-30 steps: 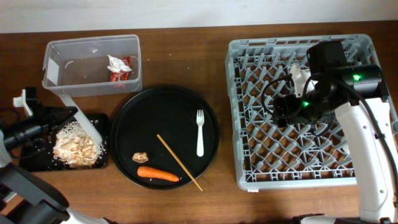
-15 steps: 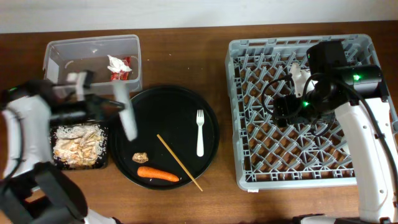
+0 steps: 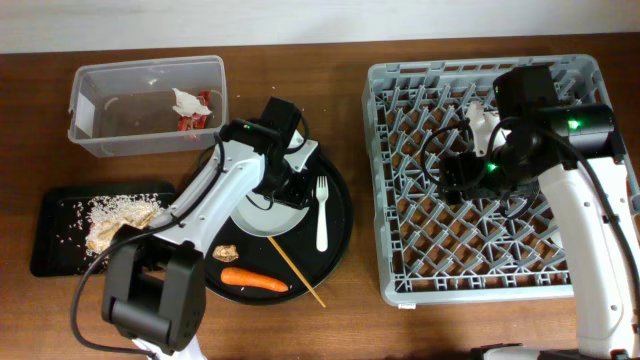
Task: Sort waste into correct bins and load items into the dishwasher rack
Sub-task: 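Set the empty grey plate on the round tray and grasp it with the right gripper, then stand the grey plate upright in the rack with the right gripper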
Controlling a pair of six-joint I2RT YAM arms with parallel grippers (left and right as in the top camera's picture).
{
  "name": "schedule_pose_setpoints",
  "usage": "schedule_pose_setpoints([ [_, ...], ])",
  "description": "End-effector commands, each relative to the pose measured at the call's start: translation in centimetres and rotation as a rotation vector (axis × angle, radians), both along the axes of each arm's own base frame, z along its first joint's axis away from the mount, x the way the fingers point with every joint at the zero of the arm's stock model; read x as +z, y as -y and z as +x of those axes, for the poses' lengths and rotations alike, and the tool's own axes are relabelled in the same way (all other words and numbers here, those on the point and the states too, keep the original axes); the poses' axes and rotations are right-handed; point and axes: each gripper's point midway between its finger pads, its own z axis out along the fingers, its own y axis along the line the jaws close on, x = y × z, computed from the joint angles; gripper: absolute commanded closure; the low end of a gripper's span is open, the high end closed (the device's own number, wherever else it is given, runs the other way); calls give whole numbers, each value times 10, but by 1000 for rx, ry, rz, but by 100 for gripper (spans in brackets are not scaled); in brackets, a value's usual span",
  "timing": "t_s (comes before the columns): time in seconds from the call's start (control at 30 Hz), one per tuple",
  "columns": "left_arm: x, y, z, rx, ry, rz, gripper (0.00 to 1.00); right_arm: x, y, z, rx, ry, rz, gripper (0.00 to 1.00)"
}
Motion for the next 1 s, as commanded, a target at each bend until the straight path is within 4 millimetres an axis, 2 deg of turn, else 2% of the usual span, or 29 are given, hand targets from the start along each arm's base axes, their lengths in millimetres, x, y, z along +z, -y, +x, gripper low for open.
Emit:
schedule_pose_setpoints([
  [0.0,39,-20,4,49,16,16,65,1,1,0,0,2,-8,6],
  [0.03,64,-43,6,101,50,36,65,1,1,0,0,1,-8,4],
  [0.07,98,-90,5,219,112,60,65,1,-2,1,-6,2,7,2],
  [0.1,113,-119,1,298,133,68,64,3,-12,3,0,7,66,1],
  [0.13,133,-164,-7,433,160,69,59,12,-43,5,47,24,229,2],
  [0.17,143,-195,-14,537,172,62,48,16,-64,10,67,43,285,2],
  [0.2,148,-217,-21,625,162,26,42,16,-91,15,113,59,301,2],
  [0.23,149,-224,-22,661,153,-3,42,7,-128,20,175,60,301,2],
  [0.27,148,-230,-22,679,151,-7,42,-10,-159,23,212,45,272,2],
  [0.33,147,-230,-22,679,149,-7,41,-70,-216,33,228,-20,198,6],
  [0.37,145,-230,-23,680,143,-6,41,-92,-233,35,221,-51,193,12],
  [0.4,141,-229,-23,680,136,-6,41,-120,-249,39,190,-87,188,25],
  [0.47,134,-229,-25,680,121,-5,41,-151,-261,45,162,-118,181,30],
  [0.53,129,-229,-26,680,111,-4,41,-186,-263,43,105,-185,148,40],
  [0.57,130,-229,-25,680,113,-4,41,-199,-259,43,73,-206,121,40],
  [0.63,130,-229,-25,680,114,-4,41,-207,-257,42,70,-220,104,42],
  [0.73,130,-229,-25,680,116,-4,41,-209,-254,43,43,-216,86,44],
  [0.8,130,-229,-25,680,116,-4,41,-219,-247,37,-39,-243,66,51],
  [0.87,130,-229,-25,680,116,-4,41,-221,-247,38,-51,-240,71,61],
  [0.97,130,-229,-25,680,116,-4,41,-220,-252,41,-46,-228,95,84],
])
